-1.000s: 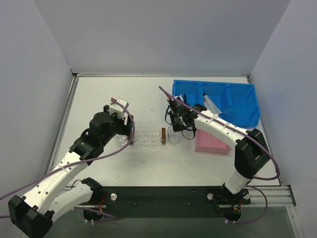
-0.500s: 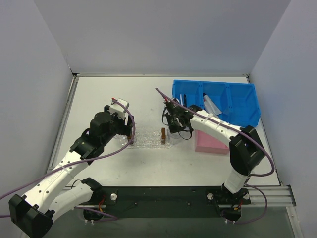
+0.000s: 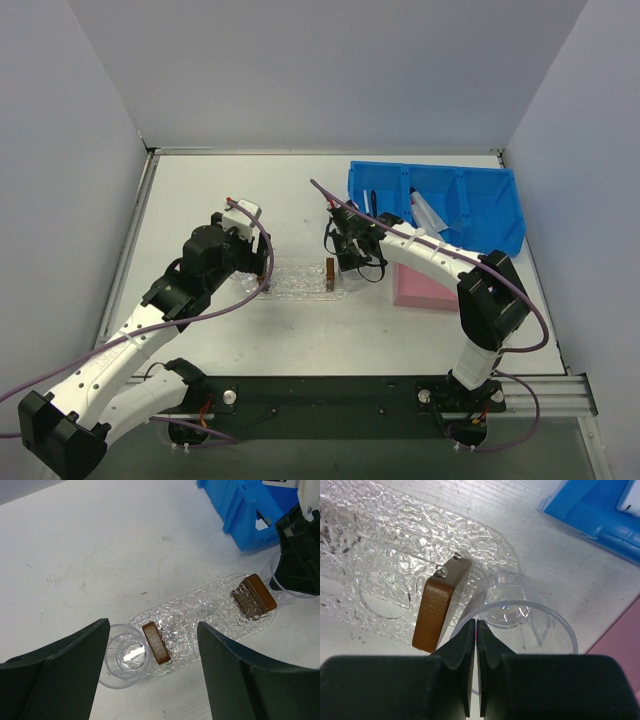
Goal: Prepare toiletry sets of a toothbrush and toothpaste on the tray
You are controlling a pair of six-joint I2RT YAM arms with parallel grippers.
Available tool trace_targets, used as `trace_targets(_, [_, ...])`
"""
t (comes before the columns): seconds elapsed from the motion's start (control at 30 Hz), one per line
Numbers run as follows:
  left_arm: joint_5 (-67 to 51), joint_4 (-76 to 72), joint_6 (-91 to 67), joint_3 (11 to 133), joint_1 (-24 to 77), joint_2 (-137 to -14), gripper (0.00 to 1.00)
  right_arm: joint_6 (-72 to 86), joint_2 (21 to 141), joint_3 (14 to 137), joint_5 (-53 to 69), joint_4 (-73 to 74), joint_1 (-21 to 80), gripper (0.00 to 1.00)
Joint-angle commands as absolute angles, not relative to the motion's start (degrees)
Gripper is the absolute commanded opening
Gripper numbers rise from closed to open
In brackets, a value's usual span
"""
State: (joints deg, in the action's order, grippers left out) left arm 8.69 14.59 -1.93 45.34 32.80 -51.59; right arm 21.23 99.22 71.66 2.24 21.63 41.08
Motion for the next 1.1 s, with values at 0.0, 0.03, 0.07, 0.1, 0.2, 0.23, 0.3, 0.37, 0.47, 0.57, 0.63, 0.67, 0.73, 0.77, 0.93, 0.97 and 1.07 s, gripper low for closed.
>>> trace_targets(0.0, [8.0,14.0,-2.2,47.4,32.4,-51.6,0.81,22.1,99.0,72.9,2.8,21.4,41.6,0.01])
trace_targets(0.03, [8.0,13.9,-2.2,47.3,32.4,-51.6,0.81,22.2,99.1,72.9,2.8,21.4,41.5,0.01])
trace_targets(0.07, [8.0,14.0,-2.2,47.4,32.4,-51.6,0.81,22.2,99.1,72.9,2.9,21.4,41.5,0.01])
trace_targets(0.1, [8.1,13.9,-2.2,47.3,32.4,-51.6,0.81,22.3,99.1,72.9,2.9,21.3,41.6,0.01])
trace_targets(0.2, [8.0,14.0,-2.2,47.4,32.4,-51.6,0.81,22.5,99.1,72.9,3.2,21.2,41.6,0.01])
trace_targets(0.23, [8.0,13.9,-2.1,47.3,32.4,-51.6,0.81,22.5,99.1,72.9,3.2,21.2,41.5,0.01])
trace_targets(0.3, [8.0,14.0,-2.1,47.4,32.4,-51.6,0.81,22.6,99.1,72.9,3.3,21.1,41.6,0.01])
trace_targets(0.37, [8.0,13.9,-2.1,47.4,32.4,-51.5,0.81,22.7,99.1,72.9,3.4,20.9,41.6,0.01])
trace_targets(0.47, [8.0,14.0,-2.1,47.5,32.4,-51.6,0.81,22.8,99.1,73.2,3.6,20.8,41.7,0.01])
trace_targets(0.57, [7.9,13.9,-2.0,47.4,32.4,-51.7,0.81,22.9,99.2,73.3,4.0,20.7,41.6,0.01])
trace_targets(0.63, [7.9,14.0,-2.1,47.5,32.4,-51.7,0.81,23.1,99.3,73.4,4.0,20.6,41.6,0.01])
trace_targets(0.67, [7.9,13.9,-2.1,47.5,32.4,-51.7,0.81,23.1,99.3,73.4,4.1,20.6,41.6,0.01])
trace_targets(0.73, [7.9,13.9,-2.1,47.4,32.4,-51.7,0.81,23.0,99.4,73.5,4.3,20.5,41.6,0.01])
trace_targets(0.77, [7.9,14.0,-2.1,47.5,32.4,-51.7,0.81,23.1,99.4,73.4,4.3,20.5,41.6,0.01])
trace_targets(0.93, [7.8,13.9,-2.1,47.5,32.4,-51.7,0.81,23.2,99.3,73.6,4.5,20.4,41.6,0.01])
trace_targets(0.97, [7.7,14.0,-2.1,47.5,32.4,-51.8,0.81,23.2,99.3,73.7,4.5,20.4,41.6,0.01])
trace_targets(1.07, [7.7,14.0,-2.1,47.5,32.4,-51.8,0.81,23.3,99.4,73.7,4.5,20.3,41.6,0.01])
